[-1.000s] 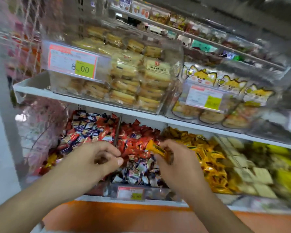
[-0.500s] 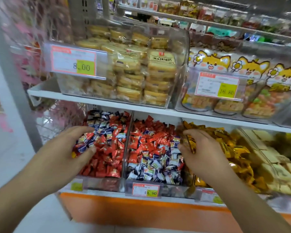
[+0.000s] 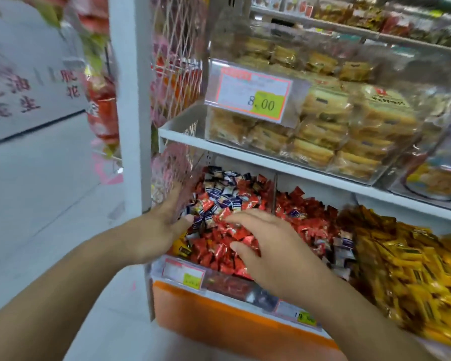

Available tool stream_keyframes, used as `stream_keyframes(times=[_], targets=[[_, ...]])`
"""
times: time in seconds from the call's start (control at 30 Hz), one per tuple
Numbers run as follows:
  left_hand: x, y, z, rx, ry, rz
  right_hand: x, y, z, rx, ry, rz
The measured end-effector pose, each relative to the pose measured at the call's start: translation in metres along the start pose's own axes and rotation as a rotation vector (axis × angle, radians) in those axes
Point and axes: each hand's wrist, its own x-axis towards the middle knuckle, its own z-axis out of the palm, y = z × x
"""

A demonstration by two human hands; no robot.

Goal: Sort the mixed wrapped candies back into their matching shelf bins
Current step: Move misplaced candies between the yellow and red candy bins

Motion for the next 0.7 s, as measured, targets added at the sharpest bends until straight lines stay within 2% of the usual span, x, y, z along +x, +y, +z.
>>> stream_keyframes(times=[0.13, 0.3, 0.6, 0.7], targets=[[0.005, -0.011, -0.002, -0.117, -0.059, 0.025, 0.045, -0.008, 0.034, -0.028, -0.136, -0.079], [0.005, -0.012, -0.008, -0.131, -0.062, 0.007, 0.060, -0.007, 0.047, -0.200, -0.271, -0.125], [0.002, -0.006, -0.010, -0.148, -0.060, -0.032, 0.065, 0.003, 0.030, -0.440, -0.129, -0.011], [0.002, -0.005, -0.010, -0.168, -0.062, -0.027, 0.069, 0.004, 0.030, -0.330, -0.094, 0.014]])
